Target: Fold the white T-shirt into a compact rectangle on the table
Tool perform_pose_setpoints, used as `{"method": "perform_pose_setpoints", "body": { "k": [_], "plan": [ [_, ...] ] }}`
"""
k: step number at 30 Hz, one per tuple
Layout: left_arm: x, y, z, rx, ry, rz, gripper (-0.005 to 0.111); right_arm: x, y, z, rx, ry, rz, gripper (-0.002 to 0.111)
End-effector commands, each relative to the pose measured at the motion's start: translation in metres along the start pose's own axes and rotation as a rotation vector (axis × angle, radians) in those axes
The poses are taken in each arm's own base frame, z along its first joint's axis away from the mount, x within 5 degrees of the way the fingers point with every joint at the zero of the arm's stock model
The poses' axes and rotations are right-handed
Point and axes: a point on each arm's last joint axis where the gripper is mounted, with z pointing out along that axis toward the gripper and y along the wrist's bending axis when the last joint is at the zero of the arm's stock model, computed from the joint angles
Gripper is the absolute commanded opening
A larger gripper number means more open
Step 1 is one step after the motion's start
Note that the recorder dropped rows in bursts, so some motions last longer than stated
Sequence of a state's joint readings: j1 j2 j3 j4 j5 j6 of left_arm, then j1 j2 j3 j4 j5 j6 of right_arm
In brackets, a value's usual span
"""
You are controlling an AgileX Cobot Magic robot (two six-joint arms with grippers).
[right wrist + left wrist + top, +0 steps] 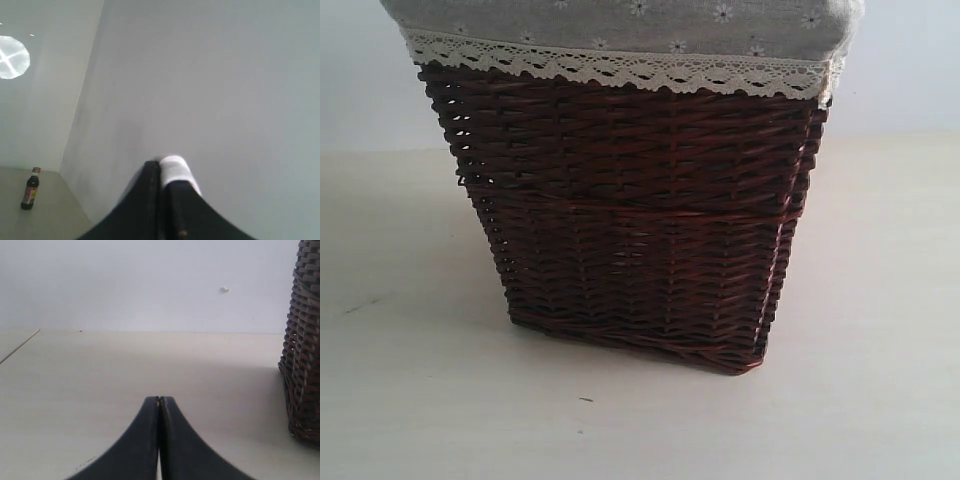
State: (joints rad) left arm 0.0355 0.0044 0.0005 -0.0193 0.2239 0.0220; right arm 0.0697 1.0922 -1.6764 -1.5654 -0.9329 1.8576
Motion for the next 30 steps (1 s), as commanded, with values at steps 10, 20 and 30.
{"method": "perform_pose_setpoints", "body": {
  "k": [10,20,30],
  "plan": [
    [-0.002,0.0,0.0,0.0,-0.019,-0.008,0.0,-0.047,0.057,-0.019,-0.19,0.114,-0.077,0.0],
    [-0.002,0.0,0.0,0.0,-0.019,-0.008,0.0,-0.05,0.072,-0.027,-0.227,0.131,-0.066,0.0],
    [-0.012,0.0,-0.001,0.007,-0.128,-0.108,0.0,0.008,0.042,-0.018,-0.204,0.239,0.129,0.0]
  ]
}}
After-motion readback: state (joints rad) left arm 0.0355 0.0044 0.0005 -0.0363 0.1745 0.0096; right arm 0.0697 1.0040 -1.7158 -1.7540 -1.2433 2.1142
